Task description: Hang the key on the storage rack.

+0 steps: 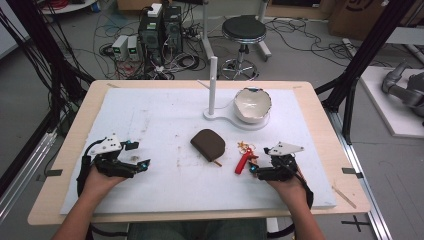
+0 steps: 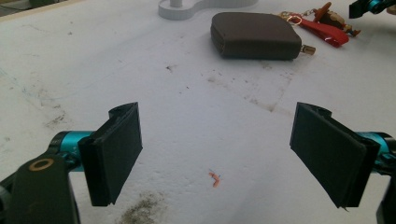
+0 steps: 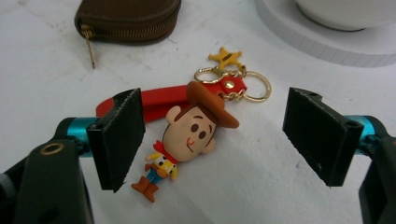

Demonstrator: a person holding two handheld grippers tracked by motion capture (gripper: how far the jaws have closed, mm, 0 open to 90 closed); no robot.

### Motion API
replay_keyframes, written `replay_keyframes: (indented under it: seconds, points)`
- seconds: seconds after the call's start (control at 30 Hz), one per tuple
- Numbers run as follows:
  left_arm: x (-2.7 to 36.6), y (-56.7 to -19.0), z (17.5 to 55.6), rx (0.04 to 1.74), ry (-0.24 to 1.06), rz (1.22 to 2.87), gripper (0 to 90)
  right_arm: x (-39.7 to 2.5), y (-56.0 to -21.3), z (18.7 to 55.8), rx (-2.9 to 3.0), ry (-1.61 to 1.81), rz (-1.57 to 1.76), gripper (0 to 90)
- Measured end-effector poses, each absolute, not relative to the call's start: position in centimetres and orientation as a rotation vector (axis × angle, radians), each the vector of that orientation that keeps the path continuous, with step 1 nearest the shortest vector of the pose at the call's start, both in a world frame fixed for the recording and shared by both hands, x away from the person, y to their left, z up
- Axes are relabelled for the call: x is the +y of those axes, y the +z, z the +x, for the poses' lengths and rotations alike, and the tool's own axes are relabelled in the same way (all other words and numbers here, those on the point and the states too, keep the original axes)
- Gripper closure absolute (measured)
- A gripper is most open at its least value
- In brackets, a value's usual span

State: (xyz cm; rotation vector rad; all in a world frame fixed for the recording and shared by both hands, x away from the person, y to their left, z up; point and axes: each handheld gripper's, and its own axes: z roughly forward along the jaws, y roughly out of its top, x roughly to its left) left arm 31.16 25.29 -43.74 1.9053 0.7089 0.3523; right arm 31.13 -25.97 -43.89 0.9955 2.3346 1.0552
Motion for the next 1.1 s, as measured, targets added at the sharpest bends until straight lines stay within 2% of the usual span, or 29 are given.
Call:
replay_keyframes:
  seconds: [0.5, 0.9, 0.97, 1.1]
  points:
    - [25.3, -44.0, 31.2, 0.707, 0.343, 1.924, 16.7, -24.7, -45.3, 32.5, 2.418, 0.923, 0.984, 21.4]
    - [25.2, -44.1, 31.1, 0.706, 0.337, 1.936, 16.7, -24.9, -45.5, 32.7, 2.458, 0.967, 0.978, 31.3]
    - [25.2, -44.1, 31.1, 0.706, 0.336, 1.935, 16.7, -25.1, -45.5, 32.7, 2.473, 0.994, 0.963, 40.2]
    - [25.1, -44.1, 31.0, 0.699, 0.338, 1.939, 16.8, -25.1, -45.4, 32.6, 2.465, 1.003, 0.982, 43.9]
